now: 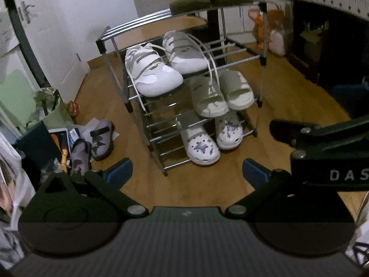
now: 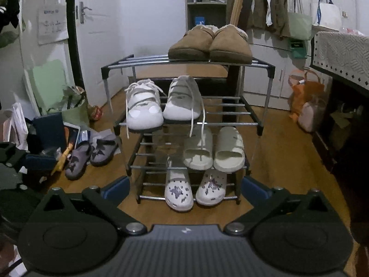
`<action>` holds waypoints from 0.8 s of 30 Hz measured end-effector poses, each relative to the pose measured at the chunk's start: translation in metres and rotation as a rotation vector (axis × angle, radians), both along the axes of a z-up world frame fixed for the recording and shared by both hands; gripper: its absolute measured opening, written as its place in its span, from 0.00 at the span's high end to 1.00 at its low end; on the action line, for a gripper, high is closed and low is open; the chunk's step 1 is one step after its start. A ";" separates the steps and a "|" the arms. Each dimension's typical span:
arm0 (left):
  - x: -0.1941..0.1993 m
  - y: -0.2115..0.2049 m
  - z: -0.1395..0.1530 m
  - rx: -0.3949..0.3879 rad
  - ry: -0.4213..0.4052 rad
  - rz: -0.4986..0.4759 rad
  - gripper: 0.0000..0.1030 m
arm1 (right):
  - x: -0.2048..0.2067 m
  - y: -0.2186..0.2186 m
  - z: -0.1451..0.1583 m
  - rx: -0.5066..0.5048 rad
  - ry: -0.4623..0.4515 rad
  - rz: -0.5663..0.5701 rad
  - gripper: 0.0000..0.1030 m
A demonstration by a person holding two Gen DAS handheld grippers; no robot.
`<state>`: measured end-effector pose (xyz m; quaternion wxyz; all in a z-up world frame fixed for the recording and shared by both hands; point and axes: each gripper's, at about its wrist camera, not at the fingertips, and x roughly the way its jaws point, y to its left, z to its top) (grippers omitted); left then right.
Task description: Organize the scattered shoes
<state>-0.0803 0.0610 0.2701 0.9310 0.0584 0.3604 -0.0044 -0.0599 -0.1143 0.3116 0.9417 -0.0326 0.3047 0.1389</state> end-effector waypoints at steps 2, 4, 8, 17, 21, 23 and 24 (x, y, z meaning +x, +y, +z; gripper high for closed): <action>-0.004 0.009 -0.003 -0.049 0.009 0.044 0.00 | -0.009 -0.004 -0.002 0.020 0.027 -0.020 0.00; -0.006 0.011 -0.004 -0.062 0.008 0.068 0.00 | -0.013 -0.006 -0.003 0.014 0.019 -0.038 0.00; -0.011 -0.003 -0.003 -0.003 -0.008 0.036 0.00 | -0.014 -0.005 -0.006 -0.021 0.006 -0.060 0.00; -0.006 -0.006 -0.005 0.023 -0.019 0.054 0.00 | -0.005 -0.014 -0.018 -0.016 0.016 -0.077 0.00; -0.006 -0.005 -0.003 0.031 -0.037 0.074 0.00 | -0.004 -0.020 -0.020 -0.004 0.013 -0.095 0.00; -0.004 -0.005 -0.003 0.026 -0.034 0.075 0.00 | 0.001 -0.022 -0.018 -0.006 0.009 -0.105 0.00; -0.003 -0.005 -0.003 0.023 -0.037 0.069 0.00 | 0.000 -0.022 -0.019 -0.005 0.007 -0.108 0.00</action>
